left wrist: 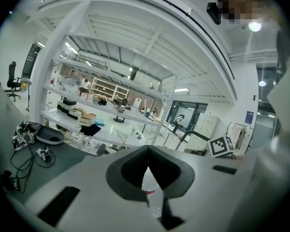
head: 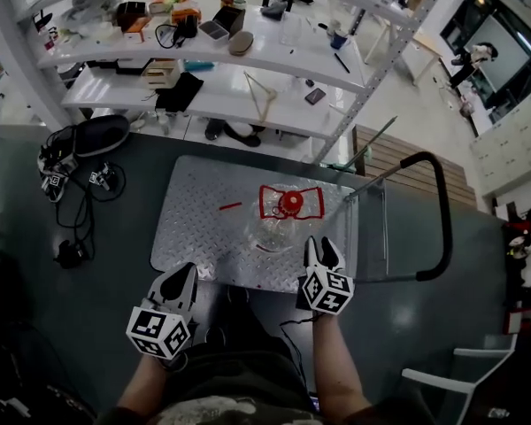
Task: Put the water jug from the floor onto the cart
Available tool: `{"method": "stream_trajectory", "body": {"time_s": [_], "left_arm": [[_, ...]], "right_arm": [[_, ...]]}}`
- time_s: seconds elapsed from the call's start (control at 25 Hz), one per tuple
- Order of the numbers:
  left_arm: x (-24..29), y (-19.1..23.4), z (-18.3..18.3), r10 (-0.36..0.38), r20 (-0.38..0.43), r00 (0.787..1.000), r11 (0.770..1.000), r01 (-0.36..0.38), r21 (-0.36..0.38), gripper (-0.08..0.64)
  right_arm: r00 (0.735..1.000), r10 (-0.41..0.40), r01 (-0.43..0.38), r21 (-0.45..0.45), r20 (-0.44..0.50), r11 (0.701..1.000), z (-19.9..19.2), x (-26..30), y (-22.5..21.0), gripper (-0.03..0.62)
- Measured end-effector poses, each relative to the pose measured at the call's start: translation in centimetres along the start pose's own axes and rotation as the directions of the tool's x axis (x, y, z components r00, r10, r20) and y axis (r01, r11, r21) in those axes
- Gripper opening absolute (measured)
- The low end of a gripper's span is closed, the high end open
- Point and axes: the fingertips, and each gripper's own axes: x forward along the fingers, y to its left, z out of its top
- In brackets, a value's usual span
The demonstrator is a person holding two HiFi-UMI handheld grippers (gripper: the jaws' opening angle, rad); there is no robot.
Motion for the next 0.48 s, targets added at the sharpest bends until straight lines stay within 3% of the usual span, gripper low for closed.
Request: {"method": "stream_trajectory", "body": {"time_s": [0.2,0.48], "left_arm": [[-4.9,-1.6,-1.0,-0.039,0.017,0.999,0.999,0.039,-0.012,0.008],[-6.9,-6.0,-2.6,-0.16,0.006,0.987,0.987,0.16,0.008,0.008]], "right_arm": [[0.997,0.05,-0.05,0.005,0.058,0.999,-0.4,-6.1,3.9,0.121],[0.992,0.029,-0.031,0.012,0.122,0.999,-0.3,-14.3,5.4,0.015]]}}
